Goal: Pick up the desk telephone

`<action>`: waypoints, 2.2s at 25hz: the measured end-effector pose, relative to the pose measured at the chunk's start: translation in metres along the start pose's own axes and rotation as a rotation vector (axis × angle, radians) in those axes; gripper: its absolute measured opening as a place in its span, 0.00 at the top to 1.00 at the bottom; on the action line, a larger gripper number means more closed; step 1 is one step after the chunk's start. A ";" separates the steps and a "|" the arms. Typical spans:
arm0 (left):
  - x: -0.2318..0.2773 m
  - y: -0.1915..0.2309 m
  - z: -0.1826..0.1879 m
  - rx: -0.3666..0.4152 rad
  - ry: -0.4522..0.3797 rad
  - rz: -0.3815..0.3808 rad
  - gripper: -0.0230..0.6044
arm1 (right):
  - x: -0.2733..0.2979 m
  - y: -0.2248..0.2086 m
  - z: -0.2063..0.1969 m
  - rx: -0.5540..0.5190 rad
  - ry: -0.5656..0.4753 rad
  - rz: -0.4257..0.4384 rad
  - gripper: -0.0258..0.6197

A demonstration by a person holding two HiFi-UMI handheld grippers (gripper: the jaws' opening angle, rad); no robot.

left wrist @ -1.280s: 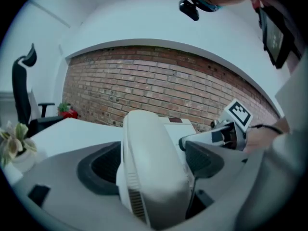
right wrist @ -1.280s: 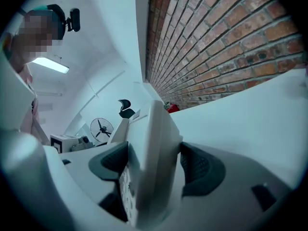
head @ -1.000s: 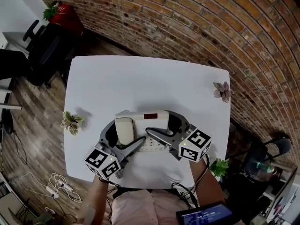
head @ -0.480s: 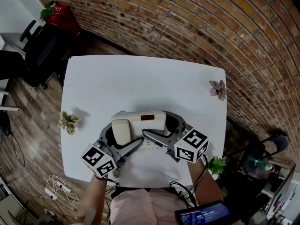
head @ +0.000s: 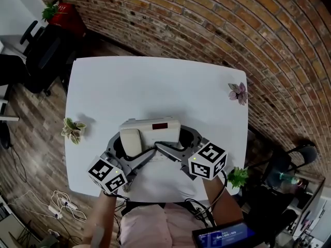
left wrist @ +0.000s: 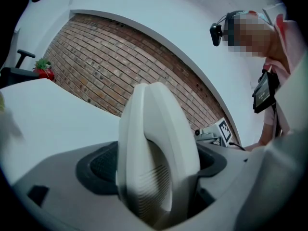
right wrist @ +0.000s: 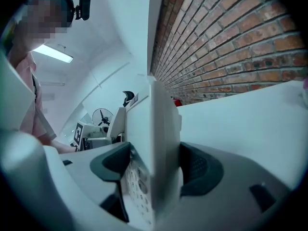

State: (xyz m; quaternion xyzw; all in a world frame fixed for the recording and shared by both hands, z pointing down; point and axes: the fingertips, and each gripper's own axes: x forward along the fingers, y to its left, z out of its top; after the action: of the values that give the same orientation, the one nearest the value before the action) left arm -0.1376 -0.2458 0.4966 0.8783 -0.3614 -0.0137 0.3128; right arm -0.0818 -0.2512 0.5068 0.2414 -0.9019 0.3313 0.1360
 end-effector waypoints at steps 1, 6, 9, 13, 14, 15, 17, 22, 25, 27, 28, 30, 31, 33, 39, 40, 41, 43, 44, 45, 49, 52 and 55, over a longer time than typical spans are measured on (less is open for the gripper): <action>-0.001 -0.002 0.000 -0.002 0.004 0.003 0.23 | -0.001 0.002 0.000 0.001 0.004 0.002 0.46; -0.010 -0.013 0.003 -0.027 -0.003 0.018 0.23 | -0.009 0.014 0.002 0.005 -0.006 0.010 0.46; -0.015 -0.025 0.010 -0.014 -0.003 0.019 0.23 | -0.018 0.024 0.006 0.002 -0.019 0.016 0.46; -0.024 -0.047 0.025 0.011 -0.002 0.022 0.23 | -0.035 0.041 0.018 -0.007 -0.047 0.023 0.46; -0.026 -0.054 0.029 0.019 -0.002 0.022 0.23 | -0.040 0.046 0.021 -0.009 -0.054 0.024 0.46; -0.028 -0.060 0.033 0.026 -0.002 0.022 0.23 | -0.045 0.051 0.025 -0.011 -0.060 0.026 0.46; -0.032 -0.074 0.042 0.042 -0.001 0.020 0.23 | -0.056 0.061 0.032 -0.017 -0.072 0.027 0.46; -0.041 -0.111 0.063 0.067 -0.021 0.011 0.23 | -0.087 0.086 0.051 -0.053 -0.118 0.028 0.46; -0.045 -0.142 0.074 0.079 -0.040 0.006 0.23 | -0.114 0.102 0.062 -0.089 -0.146 0.030 0.46; -0.046 -0.160 0.083 0.087 -0.053 -0.002 0.23 | -0.131 0.112 0.071 -0.113 -0.164 0.026 0.46; -0.047 -0.169 0.088 0.094 -0.060 -0.007 0.23 | -0.139 0.116 0.076 -0.125 -0.172 0.022 0.46; -0.049 -0.186 0.098 0.110 -0.074 -0.016 0.23 | -0.153 0.126 0.086 -0.147 -0.184 0.013 0.46; -0.050 -0.193 0.103 0.118 -0.083 -0.020 0.23 | -0.160 0.131 0.091 -0.157 -0.189 0.008 0.46; -0.051 -0.208 0.109 0.127 -0.096 -0.025 0.23 | -0.174 0.138 0.097 -0.174 -0.198 0.002 0.46; -0.054 -0.238 0.116 0.139 -0.113 -0.016 0.23 | -0.200 0.152 0.102 -0.185 -0.217 0.009 0.46; -0.055 -0.240 0.117 0.144 -0.115 -0.014 0.23 | -0.202 0.153 0.103 -0.189 -0.219 0.011 0.47; -0.055 -0.241 0.118 0.146 -0.117 -0.014 0.23 | -0.203 0.154 0.104 -0.193 -0.220 0.011 0.47; -0.055 -0.244 0.118 0.146 -0.120 -0.014 0.23 | -0.206 0.155 0.104 -0.200 -0.220 0.009 0.47; -0.055 -0.245 0.117 0.145 -0.121 -0.014 0.23 | -0.207 0.155 0.103 -0.202 -0.220 0.008 0.47; -0.054 -0.246 0.116 0.146 -0.121 -0.014 0.23 | -0.208 0.155 0.103 -0.202 -0.220 0.007 0.47; -0.051 -0.249 0.116 0.151 -0.117 -0.020 0.23 | -0.212 0.153 0.102 -0.203 -0.223 0.002 0.47; -0.049 -0.248 0.118 0.152 -0.114 -0.022 0.23 | -0.212 0.151 0.105 -0.203 -0.225 -0.001 0.47; -0.046 -0.247 0.119 0.151 -0.109 -0.022 0.23 | -0.211 0.149 0.106 -0.198 -0.227 -0.003 0.47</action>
State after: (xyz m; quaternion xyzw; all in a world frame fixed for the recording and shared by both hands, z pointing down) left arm -0.0469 -0.1465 0.2538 0.9011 -0.3683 -0.0379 0.2255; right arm 0.0100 -0.1502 0.2630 0.2642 -0.9394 0.2111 0.0570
